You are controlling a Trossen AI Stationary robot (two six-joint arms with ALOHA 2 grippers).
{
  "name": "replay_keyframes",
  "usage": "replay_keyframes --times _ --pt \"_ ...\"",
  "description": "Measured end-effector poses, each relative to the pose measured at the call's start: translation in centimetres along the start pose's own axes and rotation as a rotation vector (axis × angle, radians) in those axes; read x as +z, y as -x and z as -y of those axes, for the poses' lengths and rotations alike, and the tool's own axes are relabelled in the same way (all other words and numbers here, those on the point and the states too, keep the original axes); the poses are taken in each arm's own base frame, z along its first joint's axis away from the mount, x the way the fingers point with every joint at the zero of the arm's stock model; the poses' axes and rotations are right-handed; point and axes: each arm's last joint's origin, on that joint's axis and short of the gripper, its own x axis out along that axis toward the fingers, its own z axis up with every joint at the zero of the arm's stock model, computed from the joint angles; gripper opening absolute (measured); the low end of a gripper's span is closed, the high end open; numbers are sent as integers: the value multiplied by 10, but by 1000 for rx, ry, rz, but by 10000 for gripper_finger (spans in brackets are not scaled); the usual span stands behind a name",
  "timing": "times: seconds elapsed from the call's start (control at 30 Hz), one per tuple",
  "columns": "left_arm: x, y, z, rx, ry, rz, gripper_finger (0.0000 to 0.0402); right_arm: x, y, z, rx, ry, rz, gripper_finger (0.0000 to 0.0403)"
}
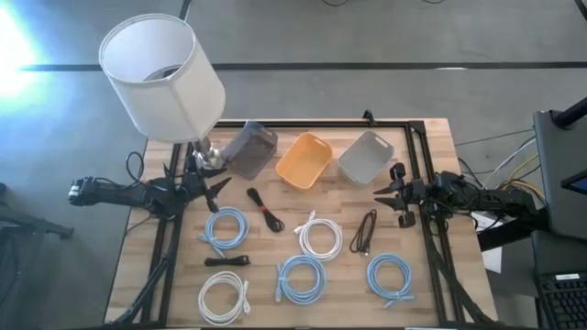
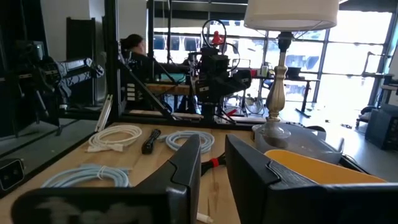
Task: Pick & Place USB Port
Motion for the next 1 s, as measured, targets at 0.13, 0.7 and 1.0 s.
replay_keyframes --times 0.13,0.7,1.0 --pt "0 0 0 0 0 0 147 0 0 0 0 1 0 77" --pt "0 0 0 0 0 0 147 0 0 0 0 1 1 69" --pt "0 0 0 0 0 0 147 0 0 0 0 0 1 78"
